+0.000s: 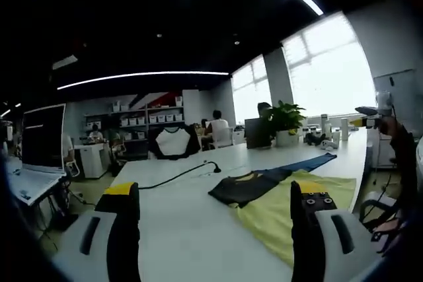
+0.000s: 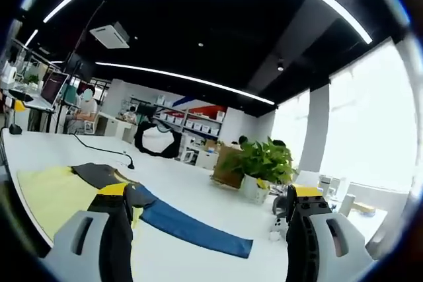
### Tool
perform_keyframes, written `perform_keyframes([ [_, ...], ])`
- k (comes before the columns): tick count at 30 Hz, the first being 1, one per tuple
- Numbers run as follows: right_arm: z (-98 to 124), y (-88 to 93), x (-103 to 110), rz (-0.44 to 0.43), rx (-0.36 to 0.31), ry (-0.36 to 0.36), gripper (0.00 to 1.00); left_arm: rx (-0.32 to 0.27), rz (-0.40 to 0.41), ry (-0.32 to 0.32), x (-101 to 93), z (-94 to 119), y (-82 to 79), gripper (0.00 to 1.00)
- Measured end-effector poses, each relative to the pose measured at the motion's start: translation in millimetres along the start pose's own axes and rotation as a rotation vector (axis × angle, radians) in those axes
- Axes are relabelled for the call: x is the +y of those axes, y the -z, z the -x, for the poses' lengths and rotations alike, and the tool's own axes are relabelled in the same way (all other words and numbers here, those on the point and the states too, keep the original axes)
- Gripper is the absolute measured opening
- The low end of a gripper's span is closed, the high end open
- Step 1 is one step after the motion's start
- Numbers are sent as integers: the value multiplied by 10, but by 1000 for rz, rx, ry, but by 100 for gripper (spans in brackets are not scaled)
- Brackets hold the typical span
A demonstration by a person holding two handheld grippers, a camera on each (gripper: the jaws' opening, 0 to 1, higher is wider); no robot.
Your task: Fold the garment on the visible template until the final outline fits inside the template.
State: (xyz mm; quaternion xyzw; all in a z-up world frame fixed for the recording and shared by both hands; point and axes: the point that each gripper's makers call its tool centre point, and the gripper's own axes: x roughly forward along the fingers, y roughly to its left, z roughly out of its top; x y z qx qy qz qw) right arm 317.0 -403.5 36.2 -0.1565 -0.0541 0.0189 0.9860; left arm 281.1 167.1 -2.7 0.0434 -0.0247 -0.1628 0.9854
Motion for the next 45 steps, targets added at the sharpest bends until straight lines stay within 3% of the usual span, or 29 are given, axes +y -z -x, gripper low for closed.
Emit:
perform_keyframes([
  [5,-208,12,-199,-11,14,6,99,-35,-52,-14,-7,68,-129,100],
  [10,-451,31,-232,-38,21,-42,99,-35,-34,-18,-10,111,-161,100],
  [13,-590,188,-247,-76,88,-36,99,-10,-40,-48,10,126,-122,100],
  [14,-636,243,-270,-47,113,-35,100,-9,-40,-48,7,128,-120,100],
  [22,-1011,556,-407,-46,139,-49,99,6,-5,-75,93,132,-47,100],
  [28,-1204,731,-568,-39,145,-31,99,-13,-6,-79,77,160,-94,100],
  [37,-1352,1199,-691,-36,217,-15,96,-5,6,-92,136,156,-72,100],
  [41,-1426,1401,-699,-37,236,-25,94,1,10,-98,155,160,-55,100],
  [43,-1478,1513,-620,-110,234,-69,91,-3,12,-100,153,168,-58,100],
  [45,-1500,1598,-633,-83,260,-63,90,-21,16,-108,167,184,-91,100],
])
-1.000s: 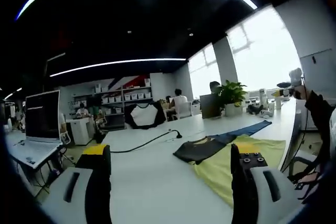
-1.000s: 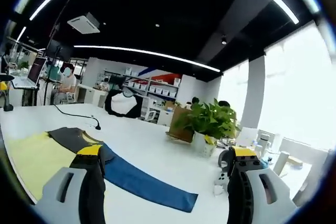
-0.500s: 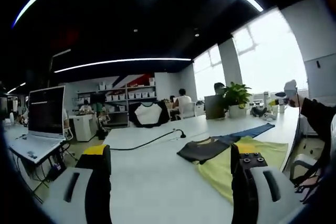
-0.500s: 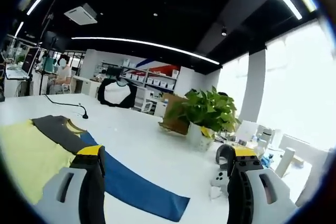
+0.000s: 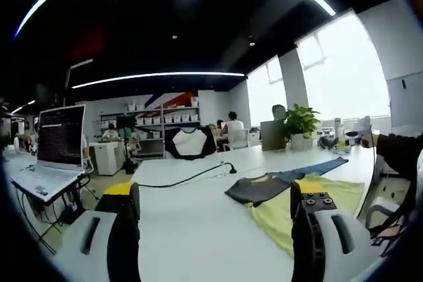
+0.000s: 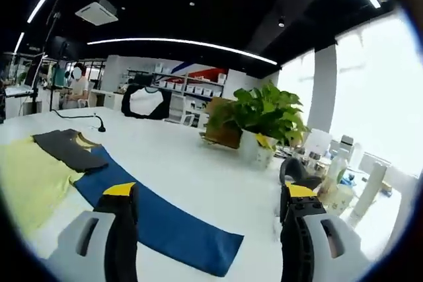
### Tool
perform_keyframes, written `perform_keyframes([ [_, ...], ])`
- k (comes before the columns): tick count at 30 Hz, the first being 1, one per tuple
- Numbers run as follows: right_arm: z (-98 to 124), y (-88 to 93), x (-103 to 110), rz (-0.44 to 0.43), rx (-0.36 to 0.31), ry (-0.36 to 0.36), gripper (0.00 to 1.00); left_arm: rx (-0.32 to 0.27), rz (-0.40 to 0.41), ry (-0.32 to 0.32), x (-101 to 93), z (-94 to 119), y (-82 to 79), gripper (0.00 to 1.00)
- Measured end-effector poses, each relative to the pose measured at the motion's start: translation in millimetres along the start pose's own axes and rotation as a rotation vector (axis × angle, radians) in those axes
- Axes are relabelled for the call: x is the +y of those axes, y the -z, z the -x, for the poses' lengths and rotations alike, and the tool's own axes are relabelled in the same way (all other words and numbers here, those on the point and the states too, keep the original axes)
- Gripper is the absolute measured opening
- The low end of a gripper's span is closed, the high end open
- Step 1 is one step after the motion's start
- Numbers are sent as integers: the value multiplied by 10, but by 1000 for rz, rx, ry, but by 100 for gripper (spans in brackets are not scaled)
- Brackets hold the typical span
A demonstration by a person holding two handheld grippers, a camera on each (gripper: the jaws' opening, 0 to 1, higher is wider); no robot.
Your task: Fold the garment on the visible template until the final outline fits inside the template.
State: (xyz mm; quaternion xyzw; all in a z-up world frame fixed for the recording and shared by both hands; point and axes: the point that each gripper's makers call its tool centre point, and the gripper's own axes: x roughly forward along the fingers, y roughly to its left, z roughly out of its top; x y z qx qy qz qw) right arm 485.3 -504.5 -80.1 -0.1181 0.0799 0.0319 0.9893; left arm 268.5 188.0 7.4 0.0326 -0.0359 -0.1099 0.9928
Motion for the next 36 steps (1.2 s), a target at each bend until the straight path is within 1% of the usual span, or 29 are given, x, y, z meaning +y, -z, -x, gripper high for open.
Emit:
perform_keyframes([
  [1,-2,84,13,56,37,11,90,4,-8,-2,1,5,2,100],
  [2,-26,113,22,74,43,8,89,9,-16,-5,5,10,4,100],
  [4,-122,184,-15,59,49,8,85,4,-20,-15,19,29,-15,100],
  [6,-189,287,-34,29,74,6,81,-3,-13,-13,20,44,-33,100],
  [7,-218,333,-65,15,90,18,81,-3,-12,-12,17,45,-33,100],
  [8,-232,406,-98,8,126,37,81,-1,-13,-10,17,49,-31,100],
  [9,-238,486,-102,18,170,39,80,2,-16,-9,13,52,-26,100],
  [10,-259,570,-79,32,206,25,79,6,-18,-8,10,52,-19,100],
  [11,-291,573,-83,36,194,28,78,6,-17,-9,11,51,-17,100],
  [12,-300,619,-116,14,202,46,78,5,-14,-8,11,49,-17,99],
  [13,-312,652,-126,-3,205,43,76,6,-7,-6,12,48,-10,99],
  [14,-316,696,-129,-41,208,42,73,10,-2,-5,11,50,0,99],
  [15,-313,717,-139,-55,209,46,68,11,-1,-5,12,51,4,99],
  [17,-307,766,-138,-52,209,48,65,14,-1,-8,27,61,7,99],
  [19,-310,869,-155,-34,243,54,63,12,-1,-13,37,75,3,99],
  [20,-316,899,-156,-33,248,55,61,10,1,-14,41,83,2,99],
  [23,-318,916,-143,-50,244,48,55,10,2,-21,56,88,-1,99],
  [25,-328,954,-149,-77,252,52,53,13,2,-24,64,87,3,99],
  [30,-357,1007,-149,-91,262,44,43,20,6,-21,46,75,25,98],
  [33,-351,1042,-113,-137,256,42,43,26,5,-20,42,60,44,98],
  [35,-349,1107,-132,-131,282,52,43,28,7,-16,36,52,52,98],
  [36,-344,1096,-139,-138,269,51,42,30,9,-15,34,50,57,98],
])
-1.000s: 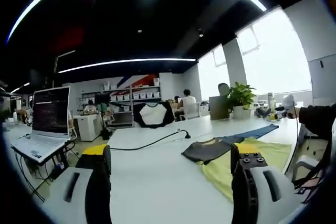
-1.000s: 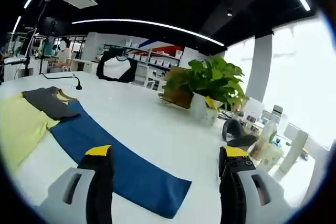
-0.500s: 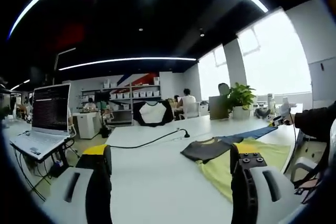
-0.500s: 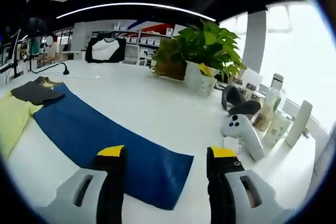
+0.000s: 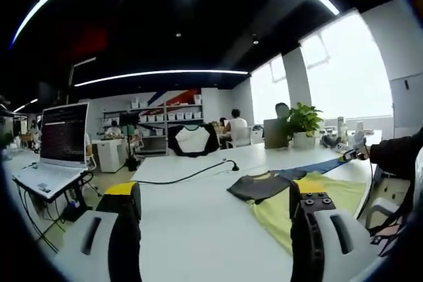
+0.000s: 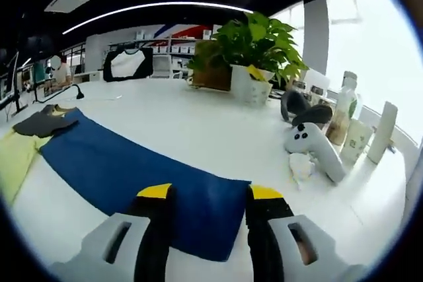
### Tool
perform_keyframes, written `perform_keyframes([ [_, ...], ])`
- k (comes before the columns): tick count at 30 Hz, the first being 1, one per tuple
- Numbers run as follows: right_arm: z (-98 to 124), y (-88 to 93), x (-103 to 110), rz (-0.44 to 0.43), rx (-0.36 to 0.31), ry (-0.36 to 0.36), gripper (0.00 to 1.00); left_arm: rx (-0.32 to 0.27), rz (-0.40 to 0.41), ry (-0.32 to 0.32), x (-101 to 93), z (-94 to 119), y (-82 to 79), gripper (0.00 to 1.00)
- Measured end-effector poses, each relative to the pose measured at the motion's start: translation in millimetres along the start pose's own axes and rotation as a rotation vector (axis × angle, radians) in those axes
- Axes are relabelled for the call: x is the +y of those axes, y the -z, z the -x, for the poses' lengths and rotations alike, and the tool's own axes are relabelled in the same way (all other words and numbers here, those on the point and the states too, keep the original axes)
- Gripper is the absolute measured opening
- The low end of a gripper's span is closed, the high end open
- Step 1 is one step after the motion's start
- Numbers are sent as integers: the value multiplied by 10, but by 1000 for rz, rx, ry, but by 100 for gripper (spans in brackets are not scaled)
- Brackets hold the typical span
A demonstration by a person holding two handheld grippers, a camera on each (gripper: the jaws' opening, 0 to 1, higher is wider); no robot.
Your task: Fold the garment on the visible template until the final outline fits inside the template.
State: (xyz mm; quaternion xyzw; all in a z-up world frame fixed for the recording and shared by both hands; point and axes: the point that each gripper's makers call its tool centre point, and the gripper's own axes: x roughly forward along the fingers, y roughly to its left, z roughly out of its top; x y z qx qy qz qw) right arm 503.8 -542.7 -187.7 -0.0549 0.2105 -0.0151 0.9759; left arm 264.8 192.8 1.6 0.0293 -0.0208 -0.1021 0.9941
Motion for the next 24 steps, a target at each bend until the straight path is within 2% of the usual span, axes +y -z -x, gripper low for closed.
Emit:
perform_keyframes([
  [4,-13,13,-61,-41,0,5,38,1,4,-3,11,0,6,98],
  [7,-17,28,-24,-101,-11,-5,33,0,12,-5,18,2,14,98],
  [10,-12,29,-49,-95,-24,22,30,4,14,-5,15,-2,27,97],
  [14,8,49,-114,-101,-28,70,17,11,22,4,3,-6,49,97],
  [19,-7,44,-90,-89,-37,83,9,6,29,-8,35,-1,44,97],
  [24,-39,35,-82,-77,-36,104,2,12,33,8,1,-19,69,97],
])
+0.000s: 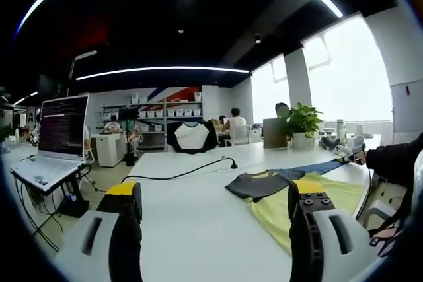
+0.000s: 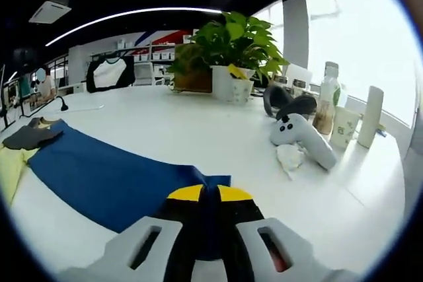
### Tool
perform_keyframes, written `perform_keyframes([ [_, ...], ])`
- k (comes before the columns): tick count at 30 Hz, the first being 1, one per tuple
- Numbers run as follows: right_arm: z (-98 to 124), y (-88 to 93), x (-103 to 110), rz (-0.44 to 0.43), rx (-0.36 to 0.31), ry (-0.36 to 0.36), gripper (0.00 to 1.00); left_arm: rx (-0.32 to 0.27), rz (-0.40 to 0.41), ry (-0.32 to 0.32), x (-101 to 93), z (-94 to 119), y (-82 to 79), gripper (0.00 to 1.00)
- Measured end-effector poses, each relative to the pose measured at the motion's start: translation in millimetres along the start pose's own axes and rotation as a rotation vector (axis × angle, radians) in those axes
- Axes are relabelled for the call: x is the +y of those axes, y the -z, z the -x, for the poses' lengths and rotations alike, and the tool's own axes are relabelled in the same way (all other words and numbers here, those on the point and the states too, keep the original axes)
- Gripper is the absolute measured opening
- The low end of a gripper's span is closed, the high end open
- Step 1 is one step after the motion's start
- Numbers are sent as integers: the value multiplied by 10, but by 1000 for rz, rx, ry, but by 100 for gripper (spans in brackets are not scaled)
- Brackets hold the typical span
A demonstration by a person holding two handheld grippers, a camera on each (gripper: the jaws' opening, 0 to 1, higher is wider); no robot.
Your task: Fold the garment on the visible template until the final outline fits inside the template.
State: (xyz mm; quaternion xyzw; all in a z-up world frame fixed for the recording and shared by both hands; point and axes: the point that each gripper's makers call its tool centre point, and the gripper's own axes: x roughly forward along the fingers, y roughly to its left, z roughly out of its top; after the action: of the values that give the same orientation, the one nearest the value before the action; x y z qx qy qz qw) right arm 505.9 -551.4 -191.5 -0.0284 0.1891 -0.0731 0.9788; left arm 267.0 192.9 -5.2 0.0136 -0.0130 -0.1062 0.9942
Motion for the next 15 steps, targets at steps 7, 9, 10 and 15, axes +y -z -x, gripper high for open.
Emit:
perform_keyframes([
  [7,3,-6,-1,25,-10,8,0,-2,7,-14,52,17,0,97],
  [9,1,-11,9,48,4,18,0,-2,8,-19,62,20,-3,97],
  [10,-2,-12,10,66,13,22,0,-3,8,-21,67,21,-7,97],
  [15,-25,-23,3,59,19,34,0,-27,-5,-9,57,28,-66,98],
])
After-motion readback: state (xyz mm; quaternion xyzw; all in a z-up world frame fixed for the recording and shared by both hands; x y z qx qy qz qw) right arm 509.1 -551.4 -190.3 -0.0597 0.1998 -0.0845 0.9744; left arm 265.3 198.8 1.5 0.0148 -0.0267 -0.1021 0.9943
